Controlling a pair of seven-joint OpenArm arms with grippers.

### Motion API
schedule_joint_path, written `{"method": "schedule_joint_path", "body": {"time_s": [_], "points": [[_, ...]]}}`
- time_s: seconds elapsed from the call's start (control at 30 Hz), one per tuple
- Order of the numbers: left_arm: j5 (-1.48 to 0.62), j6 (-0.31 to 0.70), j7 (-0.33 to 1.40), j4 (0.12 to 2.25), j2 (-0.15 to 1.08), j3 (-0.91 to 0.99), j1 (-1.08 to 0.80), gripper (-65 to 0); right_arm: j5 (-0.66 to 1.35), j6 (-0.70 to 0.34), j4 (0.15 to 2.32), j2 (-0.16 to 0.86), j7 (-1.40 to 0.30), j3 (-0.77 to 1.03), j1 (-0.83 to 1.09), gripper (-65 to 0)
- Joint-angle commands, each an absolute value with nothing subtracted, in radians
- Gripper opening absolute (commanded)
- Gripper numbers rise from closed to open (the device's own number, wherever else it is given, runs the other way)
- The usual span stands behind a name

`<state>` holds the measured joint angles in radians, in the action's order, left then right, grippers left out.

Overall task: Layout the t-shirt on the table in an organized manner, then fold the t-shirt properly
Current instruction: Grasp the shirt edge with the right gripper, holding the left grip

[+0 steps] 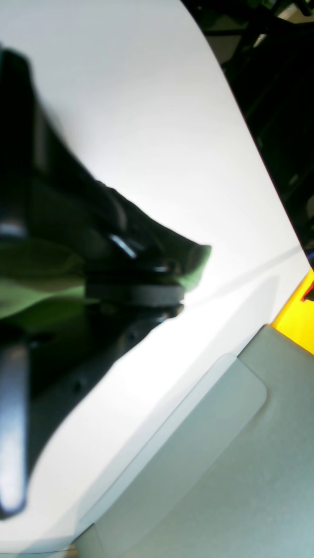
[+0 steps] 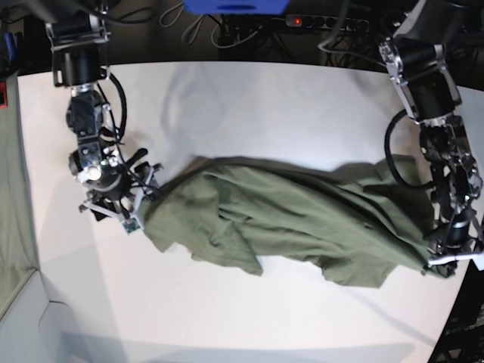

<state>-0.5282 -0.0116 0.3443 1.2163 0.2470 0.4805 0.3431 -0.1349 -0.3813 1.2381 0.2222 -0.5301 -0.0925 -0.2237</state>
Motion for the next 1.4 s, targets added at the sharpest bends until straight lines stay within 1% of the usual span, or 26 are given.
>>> {"method": "schedule_joint_path", "body": {"time_s": [0.0,0.1,0.2,0.33,0.47,0.73,0.8,0.93,1.07,1.2,1.37], "points": [[-0.53,-0.002,0.321,1.233,0.263,0.481,0.363,-65.0,-0.137,-0.42,1.244,0.234,-0.518,-0.087,-0.254,-20.3],[-0.53,-0.002,0.321,1.233,0.263,0.483,0.355,-65.0,-0.139,-0.487,1.242,0.234,-0.518,-0.085,-0.271,-20.3],[-0.53,-0.002,0.321,1.233,0.263,0.486,0.355,-65.0,-0.14,-0.516,1.257,0.234,-0.518,-0.085,-0.275,-20.4],[-0.53,-0.002,0.321,1.233,0.265,0.487,0.348,-65.0,-0.14,-0.516,1.325,0.234,-0.529,-0.084,-0.291,-20.4],[-0.53,-0.002,0.321,1.239,0.265,0.487,0.34,-65.0,-0.14,-0.518,1.325,0.236,-0.524,-0.09,-0.306,-20.4],[-0.529,-0.002,0.321,1.233,0.265,0.487,0.34,-65.0,-0.14,-0.518,1.17,0.236,-0.513,-0.084,-0.381,-20.4],[-0.529,-0.002,0.321,1.233,0.265,0.487,0.34,-65.0,-0.14,-0.518,1.135,0.248,-0.486,-0.082,-0.395,-20.4],[-0.524,-0.002,0.321,1.233,0.266,0.487,0.34,-65.0,-0.14,-0.518,1.106,0.255,-0.438,-0.084,-0.395,-20.4],[-0.458,-0.002,0.321,1.233,0.263,0.484,0.34,-65.0,-0.14,-0.521,1.09,0.263,-0.437,-0.091,-0.386,-20.4],[-0.437,-0.002,0.321,1.233,0.26,0.487,0.341,-65.0,-0.14,-0.608,1.098,0.262,-0.443,-0.091,-0.341,-20.5],[-0.437,-0.002,0.321,1.233,0.26,0.487,0.34,-65.0,-0.14,-0.618,1.098,0.262,-0.44,-0.09,-0.289,-20.6]]}}
